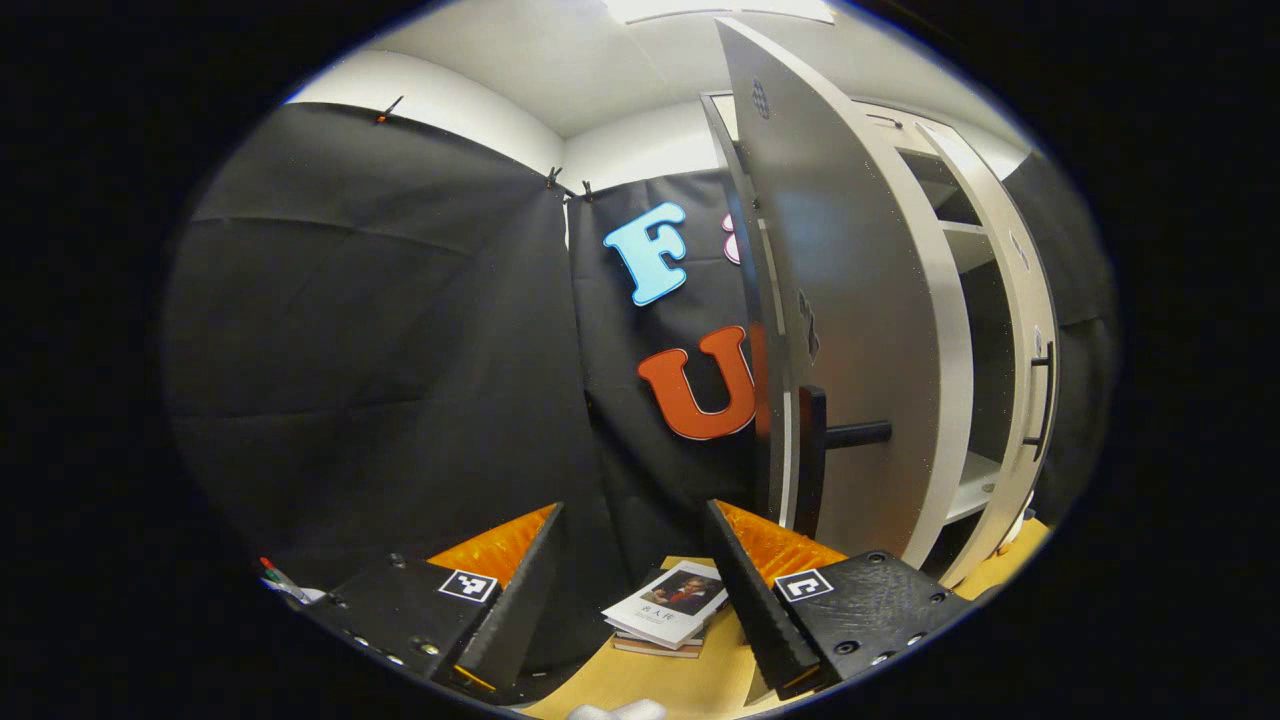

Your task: Grasp the bottle in the cabinet with the left hand and place it on the coaster, then close the right door with the right hand and the left door with the left hand.

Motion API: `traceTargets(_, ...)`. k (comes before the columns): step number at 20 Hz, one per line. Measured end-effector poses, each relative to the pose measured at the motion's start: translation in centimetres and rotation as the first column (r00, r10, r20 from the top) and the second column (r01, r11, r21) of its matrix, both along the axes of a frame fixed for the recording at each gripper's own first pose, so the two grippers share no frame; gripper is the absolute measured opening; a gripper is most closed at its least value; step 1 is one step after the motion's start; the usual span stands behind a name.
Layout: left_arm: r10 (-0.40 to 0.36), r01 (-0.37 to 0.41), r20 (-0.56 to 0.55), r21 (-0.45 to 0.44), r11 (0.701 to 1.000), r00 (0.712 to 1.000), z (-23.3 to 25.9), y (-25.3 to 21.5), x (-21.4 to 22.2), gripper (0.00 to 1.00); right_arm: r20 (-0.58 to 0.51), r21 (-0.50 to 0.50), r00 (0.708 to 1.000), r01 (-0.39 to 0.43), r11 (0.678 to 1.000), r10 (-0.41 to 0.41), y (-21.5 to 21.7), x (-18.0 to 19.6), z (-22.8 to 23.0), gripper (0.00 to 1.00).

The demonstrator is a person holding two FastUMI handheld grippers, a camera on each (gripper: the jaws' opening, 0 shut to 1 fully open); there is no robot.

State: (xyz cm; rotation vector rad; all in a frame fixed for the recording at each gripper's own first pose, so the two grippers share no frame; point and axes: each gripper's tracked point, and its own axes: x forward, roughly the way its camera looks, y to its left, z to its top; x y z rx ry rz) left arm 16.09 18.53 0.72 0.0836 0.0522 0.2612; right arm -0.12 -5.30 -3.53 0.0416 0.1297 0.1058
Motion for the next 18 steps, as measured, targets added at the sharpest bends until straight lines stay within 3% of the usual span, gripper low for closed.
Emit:
traceTargets(6, -0.054, 0.054, 0.0, -0.006, 0.999, 0.999, 0.2, -3.9, -0.1, 0.85, 0.0, -0.007, 1.0, -0.016, 1.0, 0.016, -0.4, 0.0, 0.0, 0.83)
traceTargets(13, -0.162, 0.162, 0.002, -0.006, 0.987, 0.987, -0.1, -12.1, 2.1, 0.85, 0.0, -0.027, 1.0, -0.025, 0.999, 0.025, -1.0, 0.0, 0.4, 0.83)
traceTargets(18, -0.192, 0.192, 0.02, -0.002, 0.981, 0.981, 0.3, -15.6, 2.9, 0.95, 0.011, -0.042, 1.0, -0.008, 0.999, 0.009, -1.7, 0.1, 0.8, 0.83)
